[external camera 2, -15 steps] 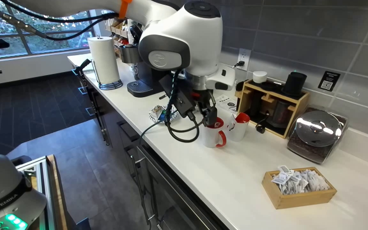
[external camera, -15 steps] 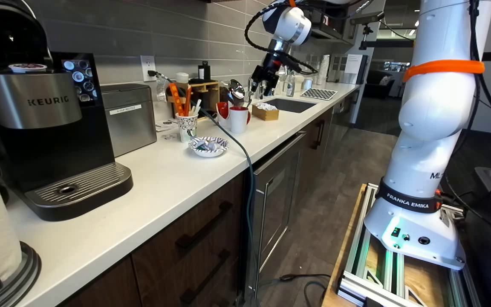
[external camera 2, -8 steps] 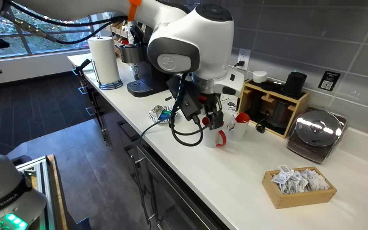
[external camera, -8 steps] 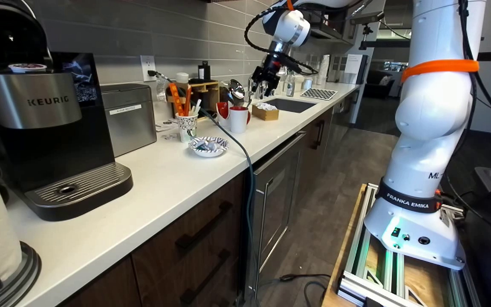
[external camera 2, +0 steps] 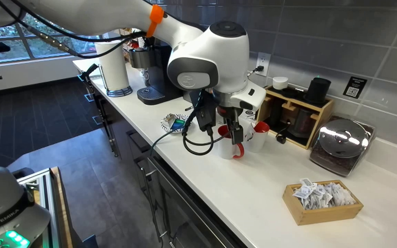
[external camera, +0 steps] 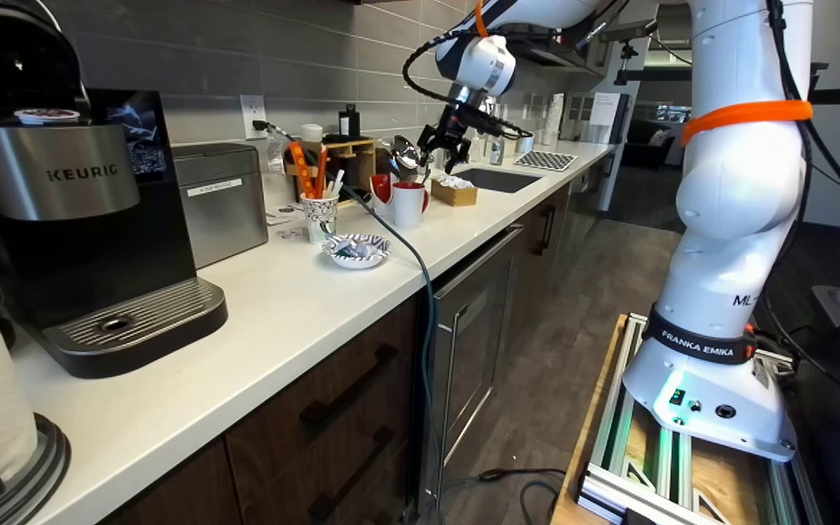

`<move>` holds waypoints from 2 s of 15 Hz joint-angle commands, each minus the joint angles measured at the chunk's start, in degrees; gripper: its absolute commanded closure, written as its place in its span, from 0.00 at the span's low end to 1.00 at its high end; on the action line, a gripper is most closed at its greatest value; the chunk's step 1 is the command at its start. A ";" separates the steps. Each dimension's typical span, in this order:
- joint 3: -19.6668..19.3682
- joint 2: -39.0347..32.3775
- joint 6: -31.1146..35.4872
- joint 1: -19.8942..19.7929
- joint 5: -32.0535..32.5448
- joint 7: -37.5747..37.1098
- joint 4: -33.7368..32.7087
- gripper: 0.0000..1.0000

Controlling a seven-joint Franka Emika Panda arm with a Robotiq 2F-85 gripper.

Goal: Remove the silver spoon from the mug and put it in the paper cup

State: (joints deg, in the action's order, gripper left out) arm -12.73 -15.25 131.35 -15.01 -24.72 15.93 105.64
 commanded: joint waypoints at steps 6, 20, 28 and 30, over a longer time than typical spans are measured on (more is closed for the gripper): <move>3.12 -3.69 -2.88 -2.58 -1.17 -3.33 -3.59 0.35; 3.08 -2.79 -3.55 -3.88 -0.16 -6.29 -5.68 1.00; 3.74 5.05 -0.25 -0.97 6.31 -3.93 -1.50 0.99; 3.27 7.88 2.92 0.92 12.28 -4.50 0.21 0.99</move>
State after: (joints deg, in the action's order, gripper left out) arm -8.97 -12.71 130.73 -16.44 -19.17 11.87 101.21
